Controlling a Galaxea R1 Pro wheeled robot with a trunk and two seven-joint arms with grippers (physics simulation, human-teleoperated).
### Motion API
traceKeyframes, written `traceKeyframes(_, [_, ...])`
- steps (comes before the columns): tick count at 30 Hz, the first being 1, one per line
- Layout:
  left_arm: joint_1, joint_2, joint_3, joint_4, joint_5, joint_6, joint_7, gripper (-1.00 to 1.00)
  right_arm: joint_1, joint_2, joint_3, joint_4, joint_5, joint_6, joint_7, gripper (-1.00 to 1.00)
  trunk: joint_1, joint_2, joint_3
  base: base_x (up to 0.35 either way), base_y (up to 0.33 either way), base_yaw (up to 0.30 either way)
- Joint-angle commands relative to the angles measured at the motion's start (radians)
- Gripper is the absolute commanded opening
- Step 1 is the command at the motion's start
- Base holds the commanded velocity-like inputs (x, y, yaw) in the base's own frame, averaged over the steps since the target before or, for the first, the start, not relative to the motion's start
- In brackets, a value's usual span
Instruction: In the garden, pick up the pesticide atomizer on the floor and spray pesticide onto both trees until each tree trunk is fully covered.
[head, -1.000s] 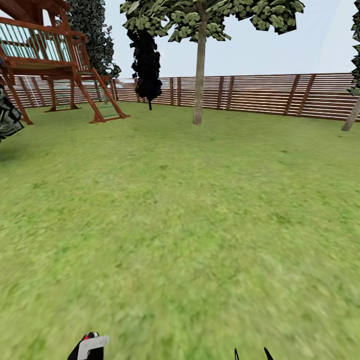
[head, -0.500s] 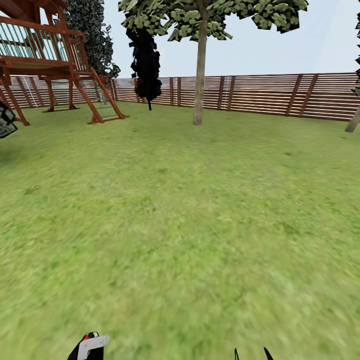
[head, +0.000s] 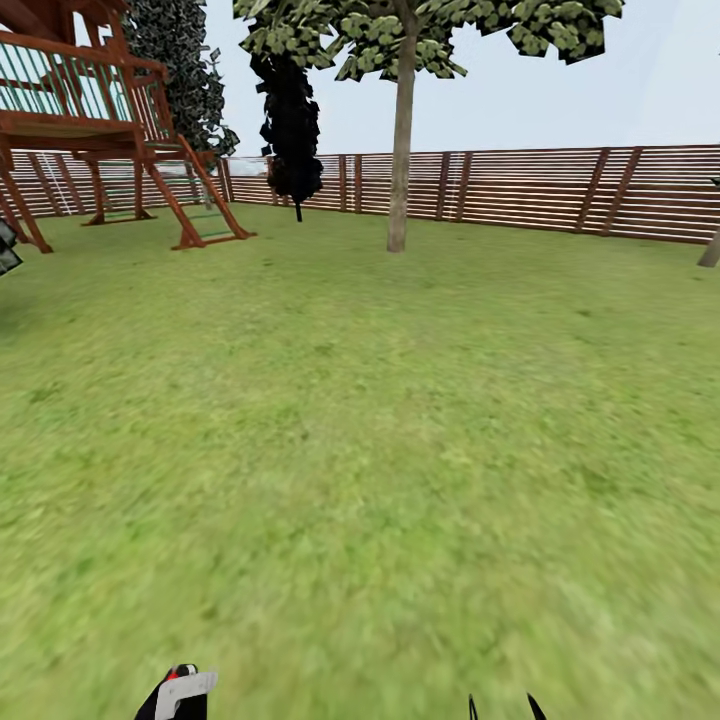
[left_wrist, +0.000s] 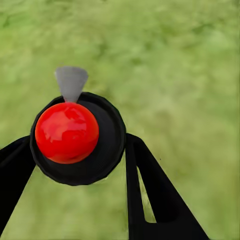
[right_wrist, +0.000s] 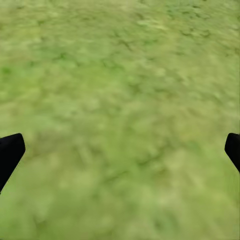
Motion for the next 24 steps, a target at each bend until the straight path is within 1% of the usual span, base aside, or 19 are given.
traceKeyframes(1, [0.0,0.0,0.0,0.0,0.0,0.0,0.0,-1.0,0.0,0.0,0.0,0.0,0.0,0.0,0.0,1.0,0.0,0.0,0.0,0.337,0.0,0.0])
traceKeyframes(24, [0.0,0.0,-0.003,-0.001,-0.001,-0.003,-0.001,-1.0,0.0,0.0,0.0,0.0,0.0,0.0,0.0,1.0,0.0,0.0,0.0,0.337,0.0,0.0])
